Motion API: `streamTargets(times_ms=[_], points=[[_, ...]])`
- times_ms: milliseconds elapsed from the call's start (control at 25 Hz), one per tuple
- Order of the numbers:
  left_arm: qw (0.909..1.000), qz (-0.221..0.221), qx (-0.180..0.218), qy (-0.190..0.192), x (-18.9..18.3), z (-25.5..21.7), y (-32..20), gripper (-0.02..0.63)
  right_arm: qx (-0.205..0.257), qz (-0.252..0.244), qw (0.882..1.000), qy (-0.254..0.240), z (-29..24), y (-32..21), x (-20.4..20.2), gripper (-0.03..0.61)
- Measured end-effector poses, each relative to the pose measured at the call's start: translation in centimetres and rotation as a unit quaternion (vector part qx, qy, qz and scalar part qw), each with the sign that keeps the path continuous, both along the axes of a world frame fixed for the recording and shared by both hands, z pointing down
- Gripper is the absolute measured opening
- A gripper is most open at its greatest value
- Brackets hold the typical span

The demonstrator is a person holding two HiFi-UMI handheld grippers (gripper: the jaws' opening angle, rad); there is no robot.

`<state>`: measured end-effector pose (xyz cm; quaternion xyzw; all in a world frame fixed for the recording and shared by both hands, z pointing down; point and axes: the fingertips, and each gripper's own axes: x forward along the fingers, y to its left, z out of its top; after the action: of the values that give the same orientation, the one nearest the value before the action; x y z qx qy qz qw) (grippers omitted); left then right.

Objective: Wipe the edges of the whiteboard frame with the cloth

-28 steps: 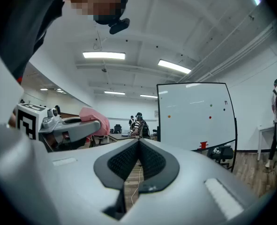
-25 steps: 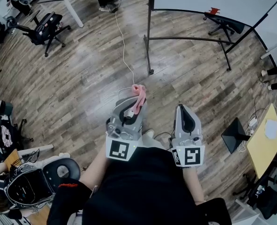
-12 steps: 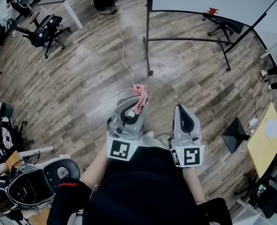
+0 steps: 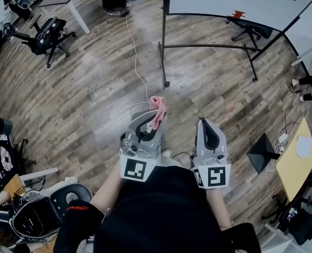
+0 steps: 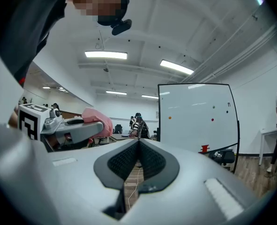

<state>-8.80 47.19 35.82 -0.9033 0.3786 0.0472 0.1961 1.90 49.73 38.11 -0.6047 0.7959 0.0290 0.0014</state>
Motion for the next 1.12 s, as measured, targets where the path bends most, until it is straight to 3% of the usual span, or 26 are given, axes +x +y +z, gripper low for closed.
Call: streamTargets(times_ms=[480, 1120], points=[[0.9997, -0.007, -0.012, 0.017, 0.2, 0.2, -10.9, 0.043, -0.013, 0.0, 1.0, -0.007, 0.3, -9.9, 0.2, 0.002], [0.9997, 0.014, 0.006, 0.021, -0.3, -1.0, -24.5, 0.043, -0.004, 0.024, 1.0, -0.003, -0.2, -23.1, -0.4, 0.002]])
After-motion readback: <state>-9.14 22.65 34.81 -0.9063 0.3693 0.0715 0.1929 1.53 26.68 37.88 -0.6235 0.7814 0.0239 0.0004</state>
